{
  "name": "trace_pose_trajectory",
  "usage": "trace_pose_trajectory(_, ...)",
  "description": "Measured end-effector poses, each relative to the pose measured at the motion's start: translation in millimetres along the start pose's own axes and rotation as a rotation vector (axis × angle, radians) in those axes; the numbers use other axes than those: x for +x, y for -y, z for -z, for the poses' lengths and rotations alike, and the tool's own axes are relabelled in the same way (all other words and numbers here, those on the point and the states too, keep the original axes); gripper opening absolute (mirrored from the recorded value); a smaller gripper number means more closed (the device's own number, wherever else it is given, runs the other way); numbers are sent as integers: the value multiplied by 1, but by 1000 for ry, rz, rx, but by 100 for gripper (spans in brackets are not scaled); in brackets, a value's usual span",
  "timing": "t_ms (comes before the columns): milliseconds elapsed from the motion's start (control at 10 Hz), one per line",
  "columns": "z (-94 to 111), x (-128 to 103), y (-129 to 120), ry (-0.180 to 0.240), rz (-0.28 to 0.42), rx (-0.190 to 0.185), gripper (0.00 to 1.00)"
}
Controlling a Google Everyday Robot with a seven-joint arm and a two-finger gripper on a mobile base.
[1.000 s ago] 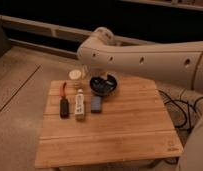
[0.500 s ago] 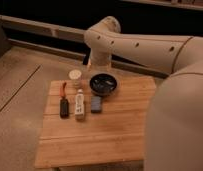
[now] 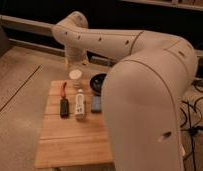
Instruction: Move the arm in a circular motion
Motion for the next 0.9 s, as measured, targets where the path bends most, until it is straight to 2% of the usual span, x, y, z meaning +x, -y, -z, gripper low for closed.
trace_pose_trajectory(100, -2, -3, -22, 4, 28, -28, 65)
trace_pose_trajectory(300, -5, -3, -76, 18, 93, -113, 65)
trace_pose_trajectory(500, -4, 9, -121, 29, 160, -177, 65)
trace_pose_trajectory(700, 3, 22, -139, 39, 212, -188, 65)
trace_pose_trajectory(900, 14, 43, -148, 53, 256, -180, 65)
